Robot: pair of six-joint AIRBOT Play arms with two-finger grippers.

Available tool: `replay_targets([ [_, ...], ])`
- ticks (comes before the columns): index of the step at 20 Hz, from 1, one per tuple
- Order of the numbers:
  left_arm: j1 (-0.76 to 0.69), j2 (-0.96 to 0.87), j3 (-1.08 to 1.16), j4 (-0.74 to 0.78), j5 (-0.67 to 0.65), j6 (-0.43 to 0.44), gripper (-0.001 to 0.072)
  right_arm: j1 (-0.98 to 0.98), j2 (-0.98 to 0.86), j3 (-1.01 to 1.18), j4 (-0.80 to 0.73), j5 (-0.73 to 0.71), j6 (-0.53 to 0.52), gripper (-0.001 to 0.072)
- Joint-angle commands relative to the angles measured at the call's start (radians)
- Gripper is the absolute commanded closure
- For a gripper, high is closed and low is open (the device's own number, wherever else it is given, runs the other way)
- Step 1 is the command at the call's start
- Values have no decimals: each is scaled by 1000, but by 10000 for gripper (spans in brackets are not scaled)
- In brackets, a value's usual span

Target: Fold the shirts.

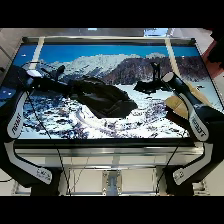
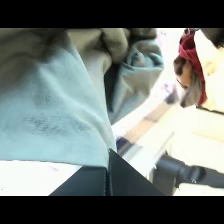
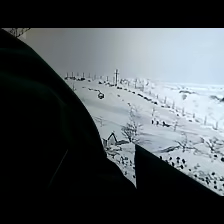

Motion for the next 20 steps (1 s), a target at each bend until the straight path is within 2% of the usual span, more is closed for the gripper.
replay_targets([
  [1, 9, 22, 15, -39, -51, 54, 695, 28, -113, 56, 95, 28, -37, 273],
  [3, 9, 39, 15, -43, -51, 69, 696, 63, -144, 97, 111, 27, -76, 273],
  [7, 9, 48, 15, -44, -53, 69, 695, 129, -210, 196, 111, 47, -77, 279],
  [8, 9, 48, 15, -45, -53, 69, 696, 138, -218, 212, 108, 57, -78, 365],
  [9, 9, 48, 15, -52, -51, 69, 695, 143, -218, 224, 108, 61, -78, 495],
  [10, 9, 48, 19, -76, -51, 71, 695, 142, -218, 243, 113, 74, -79, 661],
  [11, 10, 50, 27, -122, -46, 79, 696, 137, -217, 269, 112, 99, -82, 691],
  [14, 22, 74, 102, -373, 0, 155, 696, 98, -189, 375, 61, 210, -80, 692],
  [16, 42, 96, 209, -481, 13, 184, 696, 53, -124, 432, 6, 282, -73, 693],
  [18, 64, 123, 340, -491, 13, 183, 696, 2, -20, 465, -6, 349, -70, 694],
  [20, 77, 161, 443, -479, 24, 140, 697, -35, 120, 494, -38, 426, -71, 694],
])
